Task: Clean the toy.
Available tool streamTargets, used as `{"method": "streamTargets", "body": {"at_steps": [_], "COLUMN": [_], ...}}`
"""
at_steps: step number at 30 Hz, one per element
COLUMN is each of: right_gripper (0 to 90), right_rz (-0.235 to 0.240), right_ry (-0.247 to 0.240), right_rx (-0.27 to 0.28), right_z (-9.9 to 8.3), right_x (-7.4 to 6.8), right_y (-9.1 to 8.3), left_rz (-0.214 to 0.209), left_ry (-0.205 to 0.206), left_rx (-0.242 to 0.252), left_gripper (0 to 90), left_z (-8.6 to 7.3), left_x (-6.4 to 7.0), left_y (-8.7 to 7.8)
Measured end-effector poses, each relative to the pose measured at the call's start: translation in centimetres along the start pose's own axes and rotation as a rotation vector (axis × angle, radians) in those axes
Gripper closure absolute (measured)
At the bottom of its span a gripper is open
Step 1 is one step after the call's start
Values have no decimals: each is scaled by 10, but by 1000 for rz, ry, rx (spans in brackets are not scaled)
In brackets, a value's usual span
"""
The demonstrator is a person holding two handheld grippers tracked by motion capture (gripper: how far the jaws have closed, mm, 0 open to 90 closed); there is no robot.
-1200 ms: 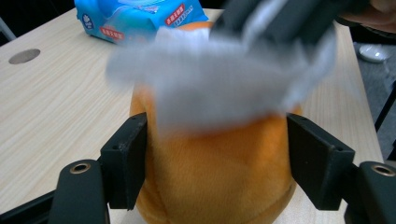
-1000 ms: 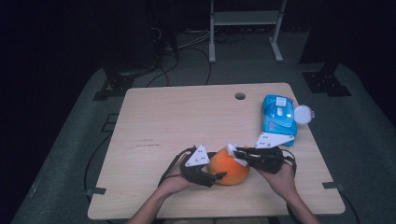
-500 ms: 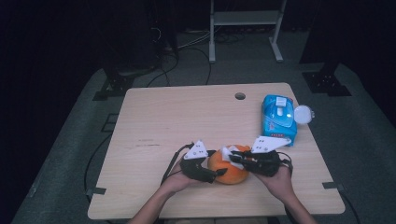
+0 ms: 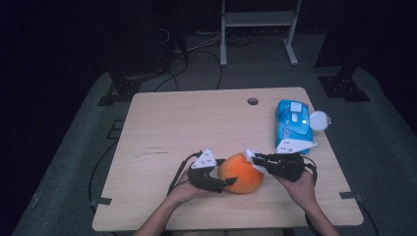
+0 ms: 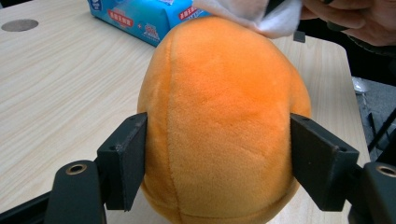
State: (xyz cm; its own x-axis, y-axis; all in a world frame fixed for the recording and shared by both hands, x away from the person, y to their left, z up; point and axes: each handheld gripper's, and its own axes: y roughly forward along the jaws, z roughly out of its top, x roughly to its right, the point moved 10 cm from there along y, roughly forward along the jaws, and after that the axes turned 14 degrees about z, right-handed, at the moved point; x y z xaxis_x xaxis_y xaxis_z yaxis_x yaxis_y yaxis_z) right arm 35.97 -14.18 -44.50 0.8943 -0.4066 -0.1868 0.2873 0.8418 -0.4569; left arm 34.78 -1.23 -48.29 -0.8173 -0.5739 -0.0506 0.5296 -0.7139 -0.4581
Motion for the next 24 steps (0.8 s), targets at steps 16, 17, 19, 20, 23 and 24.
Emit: {"method": "streamTargets", "body": {"at_steps": [16,17,19,20,23,24], "right_gripper": [803,804,803,803,804,803], "right_rz": [87,87,84,78,64,79], "right_ry": [-75,-77,-72,-74,-103,-112], "right_rx": [-36,-38,-39,-39,-38,-34], "right_z": [3,3,3,3,9,11], "right_x": [-28,-27,-26,-25,-31,-37], "right_y": [16,15,16,16,17,19], "left_rz": [-25,-32,-28,-20,5,14], "left_ry": [-47,-56,-51,-38,-8,13], "left_rx": [-8,-14,-18,-22,-16,-12], "left_gripper": [95,97,169,205,236,238], "left_z": [-2,-3,-4,-3,1,3], "left_x": [-4,-3,-2,-2,4,7], "left_y": [2,3,4,3,3,4]}}
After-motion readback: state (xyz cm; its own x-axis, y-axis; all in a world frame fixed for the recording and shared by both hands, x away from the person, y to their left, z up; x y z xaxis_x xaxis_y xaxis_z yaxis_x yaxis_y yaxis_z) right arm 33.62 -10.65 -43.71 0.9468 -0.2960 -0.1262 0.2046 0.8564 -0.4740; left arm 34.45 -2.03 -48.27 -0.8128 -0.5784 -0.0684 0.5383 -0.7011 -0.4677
